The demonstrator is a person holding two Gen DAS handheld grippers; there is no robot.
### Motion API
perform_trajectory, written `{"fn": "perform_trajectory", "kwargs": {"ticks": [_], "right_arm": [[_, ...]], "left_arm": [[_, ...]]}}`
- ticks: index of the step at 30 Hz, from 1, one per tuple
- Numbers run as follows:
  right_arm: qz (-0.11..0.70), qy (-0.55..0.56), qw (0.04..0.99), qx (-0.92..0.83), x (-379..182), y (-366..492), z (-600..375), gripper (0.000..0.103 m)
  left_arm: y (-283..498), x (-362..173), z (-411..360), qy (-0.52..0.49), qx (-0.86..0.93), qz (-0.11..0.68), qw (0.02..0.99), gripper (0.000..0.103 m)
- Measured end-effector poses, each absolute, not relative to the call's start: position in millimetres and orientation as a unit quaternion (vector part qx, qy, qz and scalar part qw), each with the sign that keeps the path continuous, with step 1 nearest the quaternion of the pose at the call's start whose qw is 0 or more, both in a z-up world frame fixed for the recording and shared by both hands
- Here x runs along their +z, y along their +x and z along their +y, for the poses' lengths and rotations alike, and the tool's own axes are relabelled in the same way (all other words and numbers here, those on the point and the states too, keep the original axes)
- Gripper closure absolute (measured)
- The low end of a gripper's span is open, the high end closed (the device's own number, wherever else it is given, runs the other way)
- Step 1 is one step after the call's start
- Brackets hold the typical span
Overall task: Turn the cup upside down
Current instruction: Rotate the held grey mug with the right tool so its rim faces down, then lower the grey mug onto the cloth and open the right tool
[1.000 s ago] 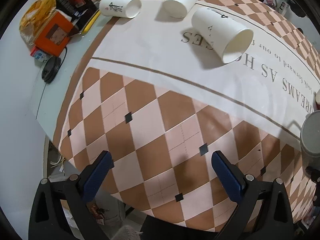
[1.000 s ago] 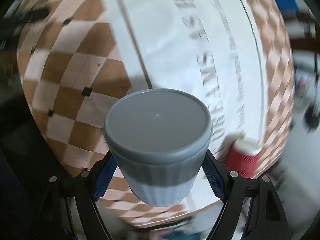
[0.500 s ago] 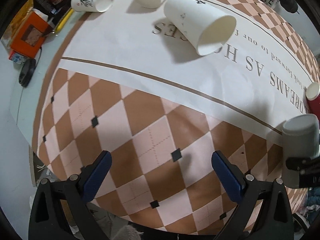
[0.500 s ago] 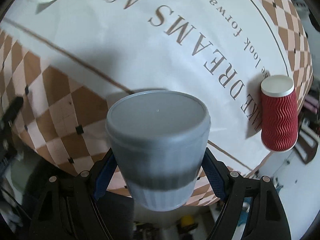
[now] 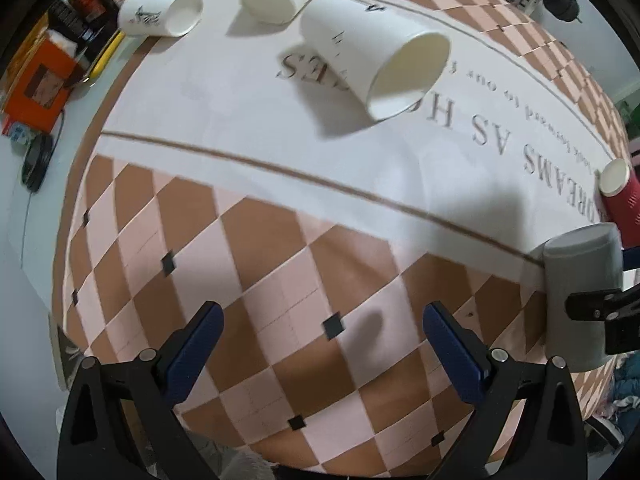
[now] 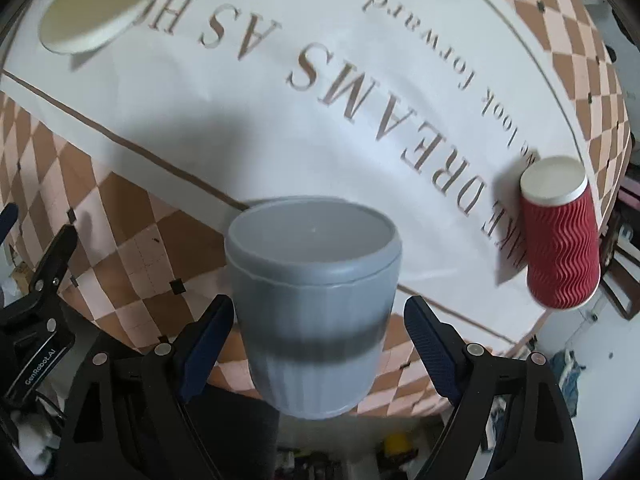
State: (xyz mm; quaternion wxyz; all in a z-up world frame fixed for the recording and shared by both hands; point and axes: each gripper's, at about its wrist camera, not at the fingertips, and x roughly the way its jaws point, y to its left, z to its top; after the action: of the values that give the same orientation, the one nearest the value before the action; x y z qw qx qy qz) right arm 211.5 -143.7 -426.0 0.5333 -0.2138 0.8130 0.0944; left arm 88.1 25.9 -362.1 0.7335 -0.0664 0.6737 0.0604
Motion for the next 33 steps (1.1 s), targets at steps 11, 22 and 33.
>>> {"fn": "perform_trajectory", "kwargs": {"ticks": [11, 22, 33], "right_arm": [[0.687, -0.083, 0.716, 0.092, -360.6, 230.6, -194.7, 0.022], [0.453, -0.02, 0.888, 0.076, -340.0, 243.9, -170.7, 0.022], [0.431, -0.022, 0.9, 0.058, -373.4, 207.1, -168.9, 0.022]], "left_arm": [[121.1, -366.8, 13.1, -0.025, 0.047, 0.676, 0.735, 0.0], [140.0, -381.9, 27.1, -0.037, 0.092, 0.673, 0.733, 0.0], [139.1, -385.3, 24.2, -0.012, 0.081, 0.664, 0.743, 0.0]]}}
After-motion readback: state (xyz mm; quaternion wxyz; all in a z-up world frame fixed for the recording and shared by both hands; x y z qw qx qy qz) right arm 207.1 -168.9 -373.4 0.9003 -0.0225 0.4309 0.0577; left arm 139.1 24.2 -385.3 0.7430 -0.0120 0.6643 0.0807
